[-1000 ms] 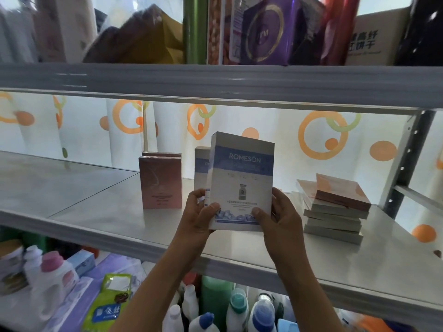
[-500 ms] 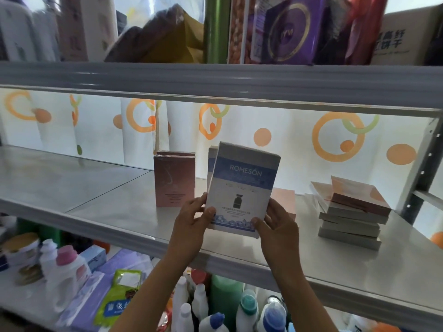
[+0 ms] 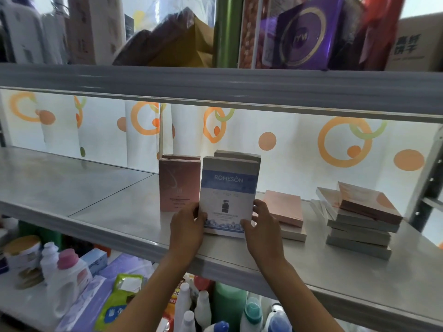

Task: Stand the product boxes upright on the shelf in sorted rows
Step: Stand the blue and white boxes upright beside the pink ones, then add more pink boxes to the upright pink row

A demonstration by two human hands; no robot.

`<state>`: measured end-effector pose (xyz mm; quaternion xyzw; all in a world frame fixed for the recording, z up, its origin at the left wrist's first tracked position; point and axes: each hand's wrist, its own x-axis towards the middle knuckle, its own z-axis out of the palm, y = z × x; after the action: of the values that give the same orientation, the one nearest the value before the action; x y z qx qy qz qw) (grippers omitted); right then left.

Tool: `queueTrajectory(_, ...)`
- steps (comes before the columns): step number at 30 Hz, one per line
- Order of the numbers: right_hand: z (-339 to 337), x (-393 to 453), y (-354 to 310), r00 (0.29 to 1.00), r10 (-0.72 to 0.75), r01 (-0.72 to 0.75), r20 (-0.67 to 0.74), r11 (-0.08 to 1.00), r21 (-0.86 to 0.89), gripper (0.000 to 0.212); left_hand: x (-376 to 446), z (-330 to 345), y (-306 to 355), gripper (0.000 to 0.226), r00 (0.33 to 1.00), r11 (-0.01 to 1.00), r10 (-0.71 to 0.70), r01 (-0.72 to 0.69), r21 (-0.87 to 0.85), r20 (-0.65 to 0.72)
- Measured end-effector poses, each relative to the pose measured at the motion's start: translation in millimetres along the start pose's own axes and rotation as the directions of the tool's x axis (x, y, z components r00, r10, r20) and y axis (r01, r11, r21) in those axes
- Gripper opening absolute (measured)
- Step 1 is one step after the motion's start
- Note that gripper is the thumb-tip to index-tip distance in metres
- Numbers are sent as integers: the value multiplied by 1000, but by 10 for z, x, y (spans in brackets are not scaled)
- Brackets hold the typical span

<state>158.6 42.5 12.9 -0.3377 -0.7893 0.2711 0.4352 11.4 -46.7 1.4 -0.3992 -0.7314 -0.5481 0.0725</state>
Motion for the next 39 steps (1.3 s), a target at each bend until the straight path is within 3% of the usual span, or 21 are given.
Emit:
queueTrajectory(10,95,336,150,1000,10,-12,-11,984,-178,38,181,344,-39,16,999,1000,-22,22,-1,-50)
queueTrajectory(22,181,384,362,993,71,-74,-92,996,-38,37,242,402,-105,16,997,999,37,-39,29,66)
queueTrajectory(33,118,308,359,992,91,-86,-85,994,69,42,79,246,0,14,986,991,-121,126,37,-112)
queueTrajectory(39,-178,277,267,951,23,-39,-307,998,-46,24,-162,343,352,10,995,995,102,-102,-23,-1)
